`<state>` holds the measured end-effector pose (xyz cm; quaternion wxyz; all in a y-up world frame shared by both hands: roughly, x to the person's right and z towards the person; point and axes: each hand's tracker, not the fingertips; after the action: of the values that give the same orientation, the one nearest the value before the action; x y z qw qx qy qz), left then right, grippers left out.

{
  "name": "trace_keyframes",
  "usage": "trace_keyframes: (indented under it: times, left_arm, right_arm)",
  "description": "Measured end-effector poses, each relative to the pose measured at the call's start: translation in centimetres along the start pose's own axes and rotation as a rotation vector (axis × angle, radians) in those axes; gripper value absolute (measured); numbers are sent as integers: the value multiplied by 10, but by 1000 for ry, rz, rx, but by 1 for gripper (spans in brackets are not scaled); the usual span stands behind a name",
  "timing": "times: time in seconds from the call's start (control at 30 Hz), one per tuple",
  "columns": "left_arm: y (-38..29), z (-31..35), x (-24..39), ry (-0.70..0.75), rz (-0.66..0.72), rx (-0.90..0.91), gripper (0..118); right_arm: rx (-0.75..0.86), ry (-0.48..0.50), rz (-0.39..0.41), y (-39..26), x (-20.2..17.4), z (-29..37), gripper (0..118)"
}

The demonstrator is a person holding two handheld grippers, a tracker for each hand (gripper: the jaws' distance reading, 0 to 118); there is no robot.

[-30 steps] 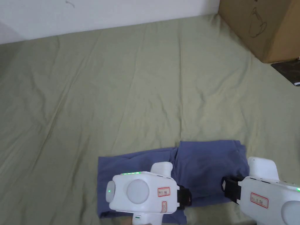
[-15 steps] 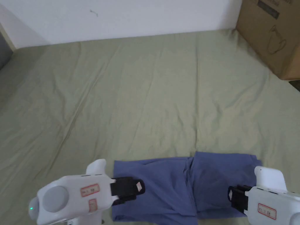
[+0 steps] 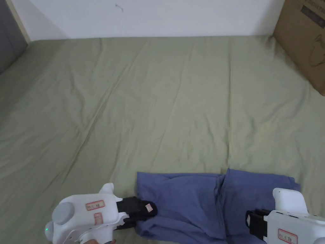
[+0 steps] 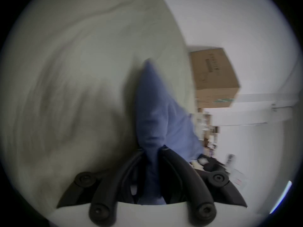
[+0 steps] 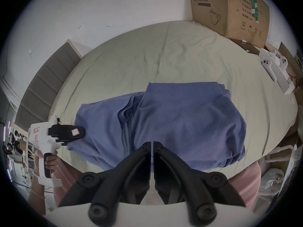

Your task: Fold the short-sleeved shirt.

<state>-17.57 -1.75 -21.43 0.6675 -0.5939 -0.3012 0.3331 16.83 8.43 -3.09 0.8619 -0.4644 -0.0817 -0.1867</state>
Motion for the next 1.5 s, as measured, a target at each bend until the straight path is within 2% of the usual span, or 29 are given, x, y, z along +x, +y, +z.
trace_keyframes:
  times: [0.03, 0.07, 0.1, 0.17, 0.27, 0.33, 0.53, 0.57, 0.67, 0.8, 0.83, 0.9, 0.97, 1.13, 1.2, 1.27, 1.3, 1.33, 1.37, 1.4, 1.5]
  left_arm:
    - [-1, -4, -4, 38, 20, -23, 10]
    - [0, 2, -3, -90, 20, -34, 10]
    - [-1, 10, 2, -80, 43, -4, 10]
    - [6, 28, 5, -70, -55, 6, 10]
    - [16, 59, 10, -53, -73, 21, 10]
    - [33, 94, -5, 30, -141, 36, 10]
    - [58, 209, -49, 323, -50, 241, 10]
    - [74, 226, -72, 353, -56, 264, 10]
    - [72, 248, -67, 363, -73, 277, 10]
    - [70, 241, -35, 424, -167, 273, 10]
    - [54, 229, -6, 452, -177, 277, 10]
    - [50, 221, 26, 399, -212, 285, 10]
    - [40, 204, 61, 231, -304, 251, 10]
    - [21, 119, 143, 233, -557, 128, 10]
    - [16, 76, 155, 195, -596, 47, 11]
    - [1, 31, 165, 161, -612, -53, 22]
    - [-3, 8, 164, 127, -627, -139, 36]
    - [-7, -14, 162, 96, -637, -239, 66]
    - [-12, -30, 160, 110, -610, -274, 87]
    - [-17, -43, 157, 139, -597, -296, 99]
    - [-15, -46, 153, 211, -618, -248, 99]
  right_arm:
    - [-5, -6, 6, 1, -2, 0, 4]
    - [-6, -7, 14, 1, -3, 0, 4]
    - [-6, -12, 21, 2, -4, 0, 4]
    - [-4, -14, 31, 4, -6, 0, 4]
    - [-15, -16, 41, 9, -11, -3, 4]
    - [-12, -15, 53, 12, -14, -4, 4]
    - [-9, 16, 71, 14, -19, -9, 4]
    - [-15, 15, 73, 13, -19, -12, 4]
    - [-36, 17, 69, 11, -19, -21, 4]
    - [-45, 26, 61, 9, -20, -23, 4]
    - [-46, 29, 61, 9, -20, -23, 4]
    - [-42, 32, 71, 9, -20, -19, 4]
    - [-33, 29, 81, 10, -18, -18, 4]
    - [-19, 32, 25, 7, -6, -16, 4]
    - [-16, 38, 8, 3, 1, -13, 4]
    - [-17, 34, -3, -2, 8, -12, 4]
    - [-19, 28, -12, -5, 12, -12, 4]
    - [-25, 21, -25, -8, 18, -12, 4]
    - [-34, 14, -44, -10, 22, -12, 4]
    - [-38, 13, -59, -13, 27, -11, 4]
    - [-34, 1, -86, -19, 39, -3, 4]
